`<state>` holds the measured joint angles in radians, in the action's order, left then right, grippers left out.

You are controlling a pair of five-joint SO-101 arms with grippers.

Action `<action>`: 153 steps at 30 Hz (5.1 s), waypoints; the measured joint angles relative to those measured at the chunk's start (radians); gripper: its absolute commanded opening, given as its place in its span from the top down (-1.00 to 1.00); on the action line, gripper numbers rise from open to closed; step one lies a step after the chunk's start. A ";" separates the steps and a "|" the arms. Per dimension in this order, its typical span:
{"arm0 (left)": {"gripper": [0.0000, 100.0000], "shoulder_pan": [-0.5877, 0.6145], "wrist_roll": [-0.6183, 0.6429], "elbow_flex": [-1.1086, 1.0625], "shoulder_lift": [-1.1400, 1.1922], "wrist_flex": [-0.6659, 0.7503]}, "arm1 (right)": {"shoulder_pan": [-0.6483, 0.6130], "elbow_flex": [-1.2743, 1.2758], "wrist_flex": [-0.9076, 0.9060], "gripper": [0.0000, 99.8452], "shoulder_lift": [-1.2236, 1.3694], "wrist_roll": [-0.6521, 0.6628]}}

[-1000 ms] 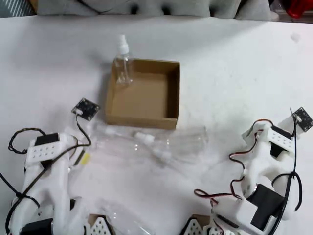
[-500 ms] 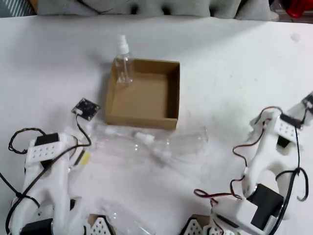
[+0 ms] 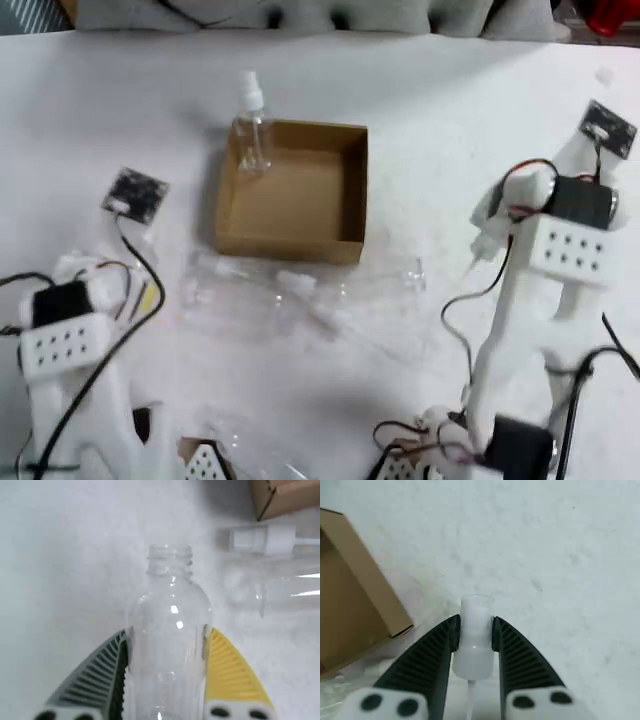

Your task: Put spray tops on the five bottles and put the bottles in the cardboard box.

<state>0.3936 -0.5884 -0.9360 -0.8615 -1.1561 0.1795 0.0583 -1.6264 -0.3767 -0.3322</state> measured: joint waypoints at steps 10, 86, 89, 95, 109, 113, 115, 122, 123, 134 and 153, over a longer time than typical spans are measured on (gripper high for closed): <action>0.95 -0.120 0.328 0.087 -0.195 -0.031 | -0.212 -0.035 0.018 0.97 -0.330 0.000; 0.95 -0.638 0.649 -0.709 -0.950 0.710 | -0.839 0.493 1.468 0.97 -0.442 0.203; 0.95 -0.638 0.649 -0.709 -0.950 0.710 | -0.838 0.522 1.468 0.97 -0.442 0.203; 0.95 -0.638 0.649 -0.709 -0.951 0.710 | -0.838 0.571 1.468 0.97 -0.442 0.203; 0.95 -0.640 0.649 -0.709 -0.951 0.710 | -0.838 0.669 1.458 0.97 -0.442 0.203; 0.95 -0.641 0.649 -0.709 -0.951 0.710 | -0.852 0.669 1.381 0.96 -0.442 0.262; 0.95 -0.641 0.649 -0.709 -0.951 0.710 | -0.868 0.669 1.346 0.96 -0.442 0.308; 0.95 -0.641 0.649 -0.709 -0.951 0.710 | -0.895 0.669 1.335 0.96 -0.442 0.341; 0.95 -0.641 0.649 -0.709 -0.951 0.710 | -0.895 0.669 1.335 0.93 -0.442 0.341; 0.95 -0.641 0.649 -0.710 -0.950 0.710 | -0.895 0.595 1.086 0.66 -0.448 0.344; 0.95 -0.640 0.649 -0.710 -0.950 0.710 | -0.756 0.456 0.758 0.98 -0.609 0.348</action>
<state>-0.2463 0.0606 -1.6464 -1.8113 -0.4457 -0.5769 0.5140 -0.8684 -0.9858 0.0161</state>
